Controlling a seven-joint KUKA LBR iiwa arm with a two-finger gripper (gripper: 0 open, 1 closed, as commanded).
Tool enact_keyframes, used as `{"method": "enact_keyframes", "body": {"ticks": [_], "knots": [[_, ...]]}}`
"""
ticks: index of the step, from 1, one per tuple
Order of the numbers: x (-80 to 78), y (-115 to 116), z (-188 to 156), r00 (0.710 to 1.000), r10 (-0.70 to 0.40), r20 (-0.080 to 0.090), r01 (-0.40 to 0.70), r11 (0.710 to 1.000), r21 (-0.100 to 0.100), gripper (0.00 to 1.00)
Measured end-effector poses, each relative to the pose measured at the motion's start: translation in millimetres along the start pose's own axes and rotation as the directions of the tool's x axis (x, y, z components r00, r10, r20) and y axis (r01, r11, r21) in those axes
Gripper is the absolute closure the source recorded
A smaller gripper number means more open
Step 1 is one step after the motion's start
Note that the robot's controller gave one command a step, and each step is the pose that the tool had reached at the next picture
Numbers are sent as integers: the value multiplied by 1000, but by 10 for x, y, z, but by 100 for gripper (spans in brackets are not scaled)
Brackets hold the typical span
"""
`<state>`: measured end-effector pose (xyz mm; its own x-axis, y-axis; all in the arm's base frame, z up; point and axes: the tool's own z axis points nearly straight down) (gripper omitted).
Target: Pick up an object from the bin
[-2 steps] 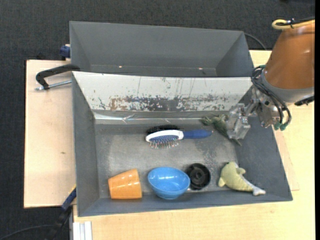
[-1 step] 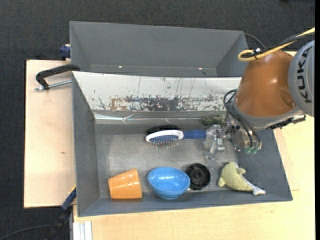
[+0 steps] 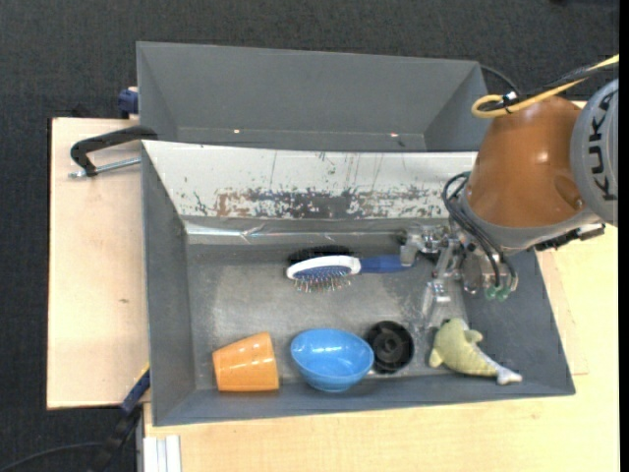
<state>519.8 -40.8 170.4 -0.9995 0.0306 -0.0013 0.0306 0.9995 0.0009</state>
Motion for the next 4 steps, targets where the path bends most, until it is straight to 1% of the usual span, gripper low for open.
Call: {"method": "enact_keyframes", "body": {"ticks": [1, 2, 3, 4], "knots": [[253, 509, 787, 969, -248, -7, 248, 969, -3, 0], [236, 495, 768, 969, -247, -1, 247, 969, 0, 100], [236, 495, 768, 969, -247, -1, 247, 969, 0, 0], [231, -223, 872, 973, -229, -4, 229, 973, 3, 0]]}}
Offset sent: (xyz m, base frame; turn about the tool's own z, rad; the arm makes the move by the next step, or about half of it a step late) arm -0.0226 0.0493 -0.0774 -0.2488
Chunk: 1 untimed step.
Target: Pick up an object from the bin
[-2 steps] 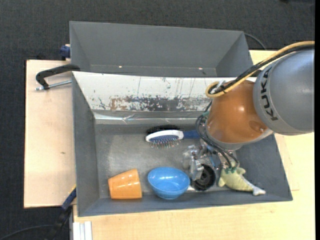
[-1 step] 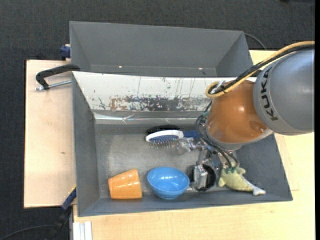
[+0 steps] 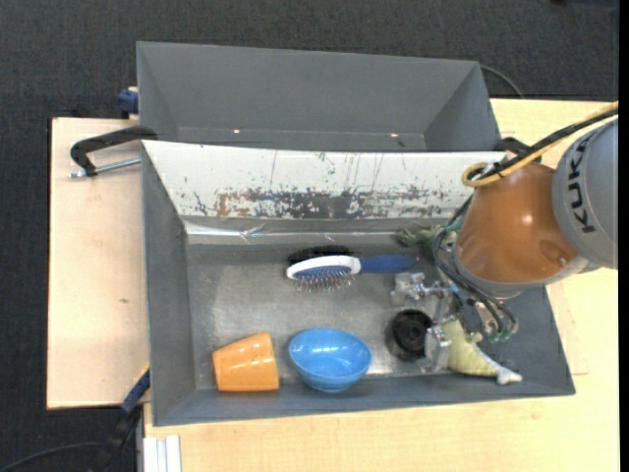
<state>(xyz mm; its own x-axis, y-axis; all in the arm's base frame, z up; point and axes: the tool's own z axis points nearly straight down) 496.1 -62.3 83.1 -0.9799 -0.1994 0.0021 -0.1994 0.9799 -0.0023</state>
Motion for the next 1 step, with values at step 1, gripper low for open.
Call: {"method": "enact_keyframes", "body": {"ticks": [1], "knots": [[-17, 45, -7, 1000, -7, 2, 7, 1000, -3, 100]]}}
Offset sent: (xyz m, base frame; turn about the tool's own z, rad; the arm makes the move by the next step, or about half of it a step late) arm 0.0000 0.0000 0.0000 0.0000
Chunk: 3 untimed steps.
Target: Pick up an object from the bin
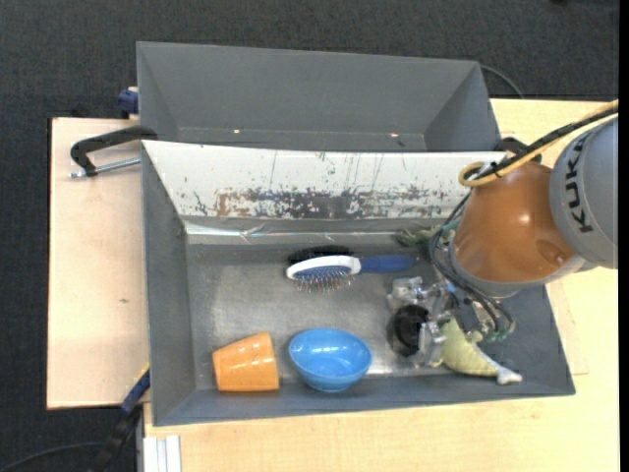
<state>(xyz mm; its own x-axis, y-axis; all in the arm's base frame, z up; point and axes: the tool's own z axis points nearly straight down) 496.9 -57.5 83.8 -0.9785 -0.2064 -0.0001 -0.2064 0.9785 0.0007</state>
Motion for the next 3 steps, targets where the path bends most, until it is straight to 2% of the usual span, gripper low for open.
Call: {"method": "enact_keyframes", "body": {"ticks": [1, 2, 3], "knots": [[-353, -293, 13, 985, -173, 7, 173, 985, 3, 100], [-1005, -432, -385, 817, -576, 6, 576, 817, 8, 100], [-980, -320, -1296, 803, -595, 10, 595, 803, 12, 100]]}}
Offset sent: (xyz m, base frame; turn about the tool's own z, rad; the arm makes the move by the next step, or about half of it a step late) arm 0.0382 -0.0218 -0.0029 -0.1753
